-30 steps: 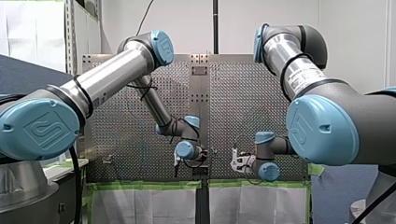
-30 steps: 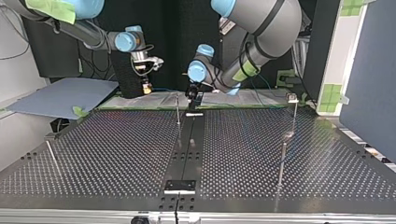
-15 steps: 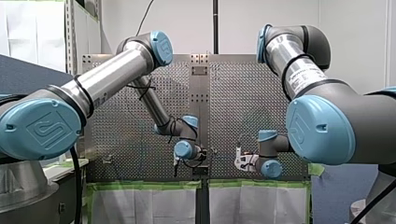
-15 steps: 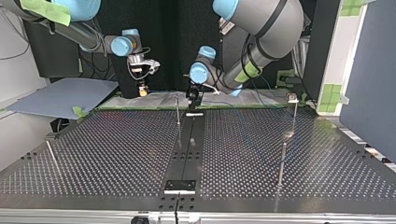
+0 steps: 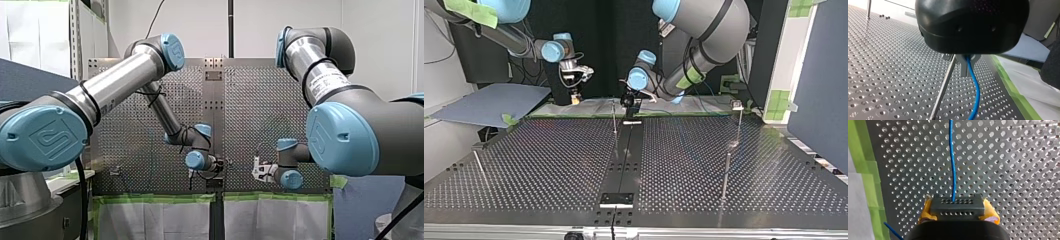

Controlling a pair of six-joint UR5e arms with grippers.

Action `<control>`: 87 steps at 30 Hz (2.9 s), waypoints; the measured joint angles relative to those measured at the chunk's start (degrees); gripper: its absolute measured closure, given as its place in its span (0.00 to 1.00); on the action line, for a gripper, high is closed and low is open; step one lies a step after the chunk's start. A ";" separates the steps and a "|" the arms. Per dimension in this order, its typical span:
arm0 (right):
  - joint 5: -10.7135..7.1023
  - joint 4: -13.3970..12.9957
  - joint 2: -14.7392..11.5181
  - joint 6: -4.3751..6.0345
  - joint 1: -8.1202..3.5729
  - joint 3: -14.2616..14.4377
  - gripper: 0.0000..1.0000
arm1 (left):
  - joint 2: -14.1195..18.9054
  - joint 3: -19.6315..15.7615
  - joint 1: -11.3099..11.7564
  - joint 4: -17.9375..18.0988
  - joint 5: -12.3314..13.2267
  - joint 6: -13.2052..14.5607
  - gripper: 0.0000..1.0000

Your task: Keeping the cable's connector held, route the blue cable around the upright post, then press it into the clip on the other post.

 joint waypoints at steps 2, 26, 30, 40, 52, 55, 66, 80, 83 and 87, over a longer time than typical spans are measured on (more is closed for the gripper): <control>-0.02 0.09 0.00 0.09 -0.12 -0.25 1.00 | -0.01 0.01 0.08 -0.13 0.14 -0.52 1.00; 0.02 0.09 0.18 0.13 -0.61 -1.81 1.00 | -0.13 1.85 0.65 -1.16 4.42 -10.44 1.00; 0.02 0.09 0.25 0.15 -0.64 -2.14 1.00 | -0.41 2.40 1.07 -1.30 4.92 -11.56 1.00; 0.02 0.02 0.35 0.06 -0.77 -2.74 1.00 | -1.50 3.00 2.15 -1.66 7.45 -13.75 1.00; 0.18 2.77 4.46 -0.57 -0.91 -5.55 1.00 | -1.51 3.18 2.07 -1.03 7.57 -13.16 1.00; 0.22 3.80 4.83 -0.71 -1.02 -6.20 1.00 | -1.52 3.19 2.13 -0.78 7.25 -12.87 1.00; 0.88 6.84 4.98 -0.71 -1.73 -9.05 1.00 | -1.50 3.19 2.52 -0.30 6.45 -12.70 1.00; 1.02 9.08 4.97 -0.70 -2.62 -12.87 1.00 | -1.49 3.71 3.71 -0.44 5.29 -15.37 1.00; 1.04 9.45 4.97 -0.75 -2.70 -13.51 1.00 | -1.51 4.31 4.04 -1.15 3.64 -15.61 1.00; 1.06 9.78 4.95 -0.79 -2.72 -14.18 1.00 | -1.49 4.91 4.26 -1.77 1.76 -15.35 1.00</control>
